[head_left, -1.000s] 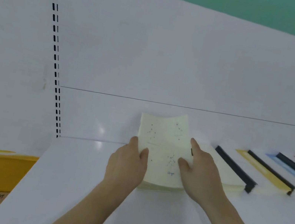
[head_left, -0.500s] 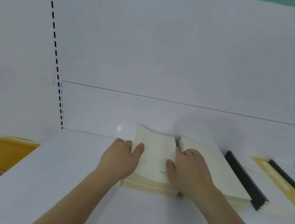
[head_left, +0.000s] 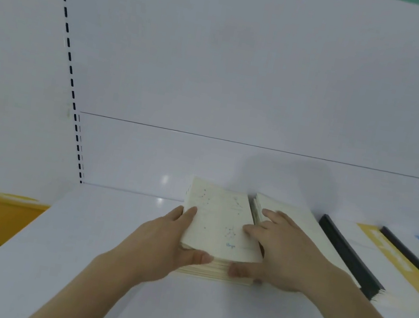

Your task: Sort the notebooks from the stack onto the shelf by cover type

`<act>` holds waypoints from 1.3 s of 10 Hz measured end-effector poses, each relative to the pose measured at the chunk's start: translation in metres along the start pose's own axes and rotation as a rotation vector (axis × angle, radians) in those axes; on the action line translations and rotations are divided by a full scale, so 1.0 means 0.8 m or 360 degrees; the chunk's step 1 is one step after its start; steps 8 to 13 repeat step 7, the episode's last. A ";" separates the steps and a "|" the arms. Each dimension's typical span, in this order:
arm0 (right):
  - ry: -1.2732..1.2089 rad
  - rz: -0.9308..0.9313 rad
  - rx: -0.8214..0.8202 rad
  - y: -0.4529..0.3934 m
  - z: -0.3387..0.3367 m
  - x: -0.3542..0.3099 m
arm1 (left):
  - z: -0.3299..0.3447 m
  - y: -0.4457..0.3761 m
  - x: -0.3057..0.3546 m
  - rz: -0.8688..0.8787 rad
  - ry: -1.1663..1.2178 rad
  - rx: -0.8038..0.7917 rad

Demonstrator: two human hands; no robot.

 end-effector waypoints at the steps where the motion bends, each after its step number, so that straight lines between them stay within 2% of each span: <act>1: -0.0008 -0.0004 -0.0023 -0.001 0.001 0.001 | 0.002 0.000 0.000 0.0018 0.0004 -0.0047; 5: 0.0015 0.0024 0.0100 0.012 0.008 -0.004 | 0.011 0.001 -0.005 0.0018 0.0193 -0.0020; 6: -0.0165 0.0137 0.0236 0.032 -0.004 -0.002 | -0.003 0.009 0.005 -0.0072 0.0102 0.0194; 7: -0.0298 0.0273 0.0353 0.050 -0.010 0.006 | -0.016 0.014 0.028 0.0143 -0.0094 0.0642; 13: -0.0298 0.0273 0.0353 0.050 -0.010 0.006 | -0.016 0.014 0.028 0.0143 -0.0094 0.0642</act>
Point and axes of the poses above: each hand's wrist, its own y-axis away from the middle knuckle, its own z-axis out of the palm, x = y × z, the point moved 5 cm from there along -y, towards the middle knuckle, and after that the axes turned 4 degrees about z, right-handed, at the moved point
